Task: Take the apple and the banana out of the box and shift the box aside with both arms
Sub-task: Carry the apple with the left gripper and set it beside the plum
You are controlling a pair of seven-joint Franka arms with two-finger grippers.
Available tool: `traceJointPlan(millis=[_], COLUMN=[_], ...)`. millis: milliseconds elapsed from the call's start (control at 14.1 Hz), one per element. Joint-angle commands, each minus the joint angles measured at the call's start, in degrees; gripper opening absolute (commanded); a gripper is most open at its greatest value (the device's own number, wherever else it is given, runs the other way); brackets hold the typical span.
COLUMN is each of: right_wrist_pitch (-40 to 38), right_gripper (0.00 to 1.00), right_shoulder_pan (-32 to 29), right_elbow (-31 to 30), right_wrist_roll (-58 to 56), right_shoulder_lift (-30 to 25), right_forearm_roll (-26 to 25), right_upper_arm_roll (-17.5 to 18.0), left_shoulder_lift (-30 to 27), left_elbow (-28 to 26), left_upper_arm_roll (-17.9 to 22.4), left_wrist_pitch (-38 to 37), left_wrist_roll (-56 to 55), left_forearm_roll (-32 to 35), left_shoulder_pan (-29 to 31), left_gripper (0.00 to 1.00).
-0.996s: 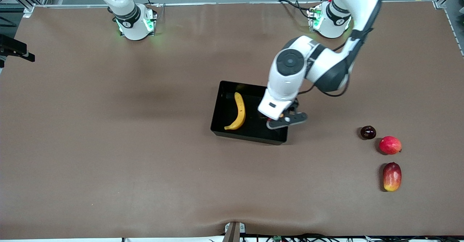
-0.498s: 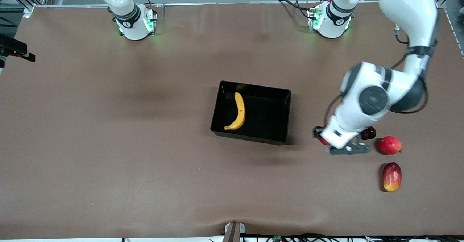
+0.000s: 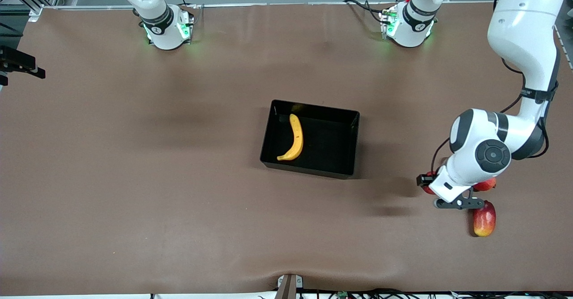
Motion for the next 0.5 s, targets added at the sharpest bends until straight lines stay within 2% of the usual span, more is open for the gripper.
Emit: traceJointPlan(millis=[0, 285, 356, 427], right_wrist_pitch=[-0.6, -0.6, -0.6, -0.6], right_gripper=[1.0, 1.0, 1.0, 1.0], right_shoulder_pan=[-0.5, -0.4, -0.5, -0.6], right_elbow=[0.8, 0.8, 0.8, 0.8], right_wrist_roll=[-0.3, -0.3, -0.3, -0.3], right_shoulder_lift=[0.2, 0.2, 0.2, 0.2], right_forearm_roll=[-0.4, -0.4, -0.4, -0.4], right_upper_arm_roll=[0.3, 0.3, 0.3, 0.3], left_shoulder_lift=[3.2, 5.3, 5.7, 5.8], left_elbow=[1.0, 0.7, 0.9, 0.9], left_upper_arm_roll=[-0.6, -0.6, -0.6, -0.6], left_wrist_pitch=[3.1, 3.9, 3.9, 3.9], left_wrist_roll=[0.2, -0.7, -0.6, -0.6], left_forearm_roll=[0.9, 0.4, 0.3, -0.3], left_shoulder_pan=[1.1, 2.1, 2.8, 2.8], left_gripper=[0.0, 0.0, 0.21, 0.76])
